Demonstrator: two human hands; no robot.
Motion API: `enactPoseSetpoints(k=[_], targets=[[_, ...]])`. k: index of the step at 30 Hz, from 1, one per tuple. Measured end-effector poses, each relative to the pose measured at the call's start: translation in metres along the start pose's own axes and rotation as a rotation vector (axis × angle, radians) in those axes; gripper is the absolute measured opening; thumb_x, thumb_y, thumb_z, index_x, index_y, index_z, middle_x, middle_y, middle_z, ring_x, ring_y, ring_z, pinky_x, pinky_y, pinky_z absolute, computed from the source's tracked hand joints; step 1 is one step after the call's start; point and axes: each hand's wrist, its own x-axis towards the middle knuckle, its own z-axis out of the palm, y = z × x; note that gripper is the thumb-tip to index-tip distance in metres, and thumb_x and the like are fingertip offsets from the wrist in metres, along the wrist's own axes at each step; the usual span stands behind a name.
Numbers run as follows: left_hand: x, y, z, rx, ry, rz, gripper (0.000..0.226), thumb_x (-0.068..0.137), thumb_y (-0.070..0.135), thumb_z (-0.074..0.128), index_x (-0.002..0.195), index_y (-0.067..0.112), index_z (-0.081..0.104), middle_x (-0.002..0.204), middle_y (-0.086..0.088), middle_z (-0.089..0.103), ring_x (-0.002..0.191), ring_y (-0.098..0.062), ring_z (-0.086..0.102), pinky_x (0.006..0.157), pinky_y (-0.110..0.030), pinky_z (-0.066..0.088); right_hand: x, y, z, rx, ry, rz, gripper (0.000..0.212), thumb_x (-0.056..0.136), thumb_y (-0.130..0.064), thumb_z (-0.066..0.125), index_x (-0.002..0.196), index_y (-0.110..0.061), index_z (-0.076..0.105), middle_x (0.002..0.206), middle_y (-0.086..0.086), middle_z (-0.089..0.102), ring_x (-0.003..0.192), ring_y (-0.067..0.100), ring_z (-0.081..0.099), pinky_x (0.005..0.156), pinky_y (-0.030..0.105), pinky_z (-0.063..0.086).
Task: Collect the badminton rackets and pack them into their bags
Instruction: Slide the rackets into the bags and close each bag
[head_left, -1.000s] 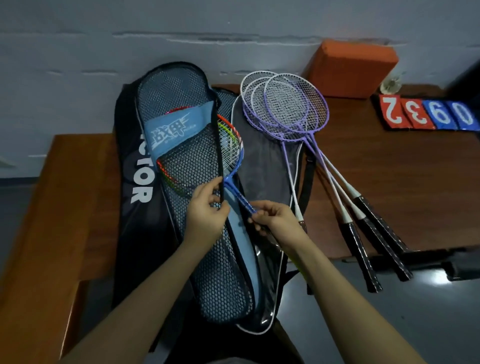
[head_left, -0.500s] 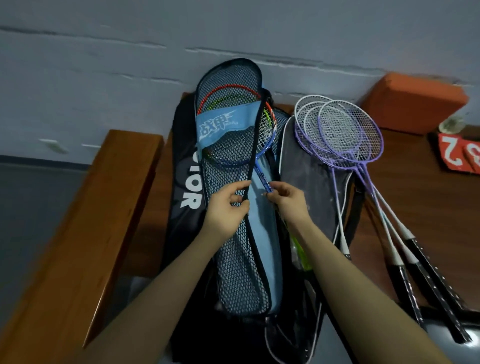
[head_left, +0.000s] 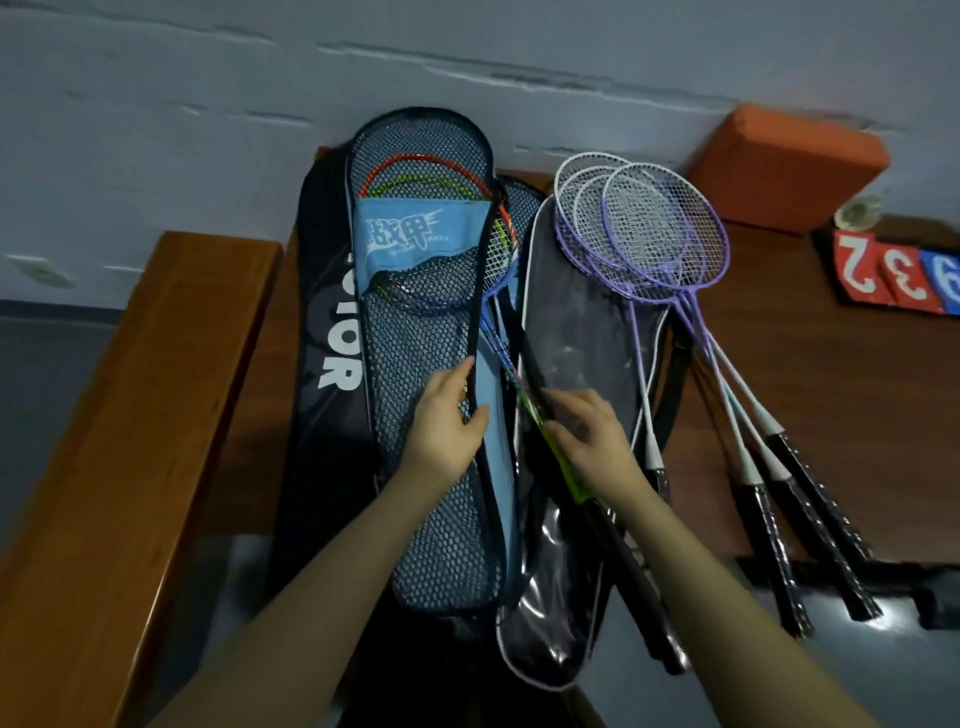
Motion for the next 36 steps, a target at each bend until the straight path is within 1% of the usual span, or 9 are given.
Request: enactPoseSetpoints(k=[4,8,14,18,20,25,30,33,36], targets=[[-0.048,-0.002,0.022,0.109,0.009,0.069,0.068,0.085,0.015,0.064,0.142,0.005,0.028,0.121,-0.009,0.041,0.105,-0.013,0.042,0.097,-0.023,0.035,-0.059,0.022,-0.024,-0.011,-0.08,-0.08,0.037,0.084,-0.025,0.058,0.12,-0.019,0.061,0.101,-0.002,0.054,0.096,0.019,0.058,0.087,0.034,0.046],[-0.097,-0.012,0.048,0.208,0.066,0.03,0.067,0.081,0.009,0.067,0.139,0.0,0.034,0.126,-0.019,0.042,0.118,-0.03,0.043,0.105,-0.035,0.034,-0.105,0.045,-0.042,-0.156,-0.148,-0.166,0.039,0.085,-0.034,0.06,0.123,-0.025,0.058,0.111,-0.004,0.056,0.096,0.017,0.06,0.082,0.039,0.049],[-0.145,-0.006,0.069,0.391,0.091,-0.1,0.065,0.083,0.015,0.065,0.139,0.004,0.034,0.118,-0.017,0.044,0.107,-0.029,0.046,0.093,-0.04,0.042,-0.152,0.066,-0.054,-0.207,-0.208,-0.207,0.062,0.08,-0.048,0.062,0.133,-0.019,0.048,0.118,-0.003,0.055,0.103,0.017,0.056,0.083,0.035,0.042],[-0.15,-0.007,0.07,0.378,0.133,-0.07,0.051,0.08,-0.002,0.062,0.129,-0.001,0.048,0.103,-0.023,0.053,0.095,-0.036,0.052,0.084,-0.04,0.043,-0.174,0.072,-0.059,-0.229,-0.297,-0.214,0.083,0.073,-0.045,0.073,0.143,-0.026,0.031,0.136,-0.008,0.04,0.122,0.011,0.04,0.094,0.024,0.024],[-0.147,-0.006,0.067,0.339,0.158,-0.076,0.045,0.08,-0.005,0.056,0.125,-0.002,0.052,0.097,-0.023,0.055,0.089,-0.035,0.053,0.082,-0.036,0.042,-0.179,0.072,-0.058,-0.214,-0.34,-0.198,0.087,0.074,-0.039,0.074,0.145,-0.028,0.024,0.141,-0.009,0.033,0.125,0.016,0.035,0.098,0.023,0.02],[-0.15,0.002,0.058,0.261,0.204,0.085,0.042,0.077,-0.006,0.06,0.118,0.001,0.059,0.08,-0.007,0.049,0.068,-0.019,0.048,0.072,-0.03,0.045,-0.185,0.06,-0.048,-0.135,-0.263,-0.14,0.075,0.078,-0.021,0.071,0.142,-0.019,0.032,0.141,-0.001,0.036,0.126,0.022,0.035,0.1,0.022,0.021],[-0.165,0.013,0.054,0.097,0.211,0.13,0.037,0.078,-0.006,0.062,0.113,0.004,0.064,0.083,-0.007,0.052,0.061,-0.006,0.051,0.066,-0.005,0.041,-0.18,0.034,-0.019,-0.074,-0.151,-0.153,0.065,0.081,-0.016,0.069,0.139,-0.013,0.039,0.143,0.003,0.039,0.133,0.016,0.031,0.101,0.021,0.017],[-0.166,0.013,0.05,0.045,0.205,0.097,0.035,0.079,-0.004,0.062,0.112,0.005,0.064,0.082,-0.004,0.051,0.061,-0.004,0.052,0.066,-0.009,0.043,-0.167,0.025,-0.008,-0.13,-0.102,-0.145,0.064,0.081,-0.014,0.067,0.139,-0.013,0.039,0.144,0.003,0.04,0.133,0.018,0.034,0.095,0.02,0.016],[-0.166,0.01,0.048,0.018,0.198,0.076,0.035,0.079,-0.003,0.062,0.113,0.005,0.064,0.082,-0.001,0.05,0.062,-0.006,0.051,0.068,-0.017,0.048,-0.162,0.034,-0.006,-0.263,-0.139,-0.168,0.062,0.082,-0.025,0.066,0.138,-0.017,0.042,0.144,0.002,0.04,0.129,0.023,0.04,0.092,0.024,0.016]])
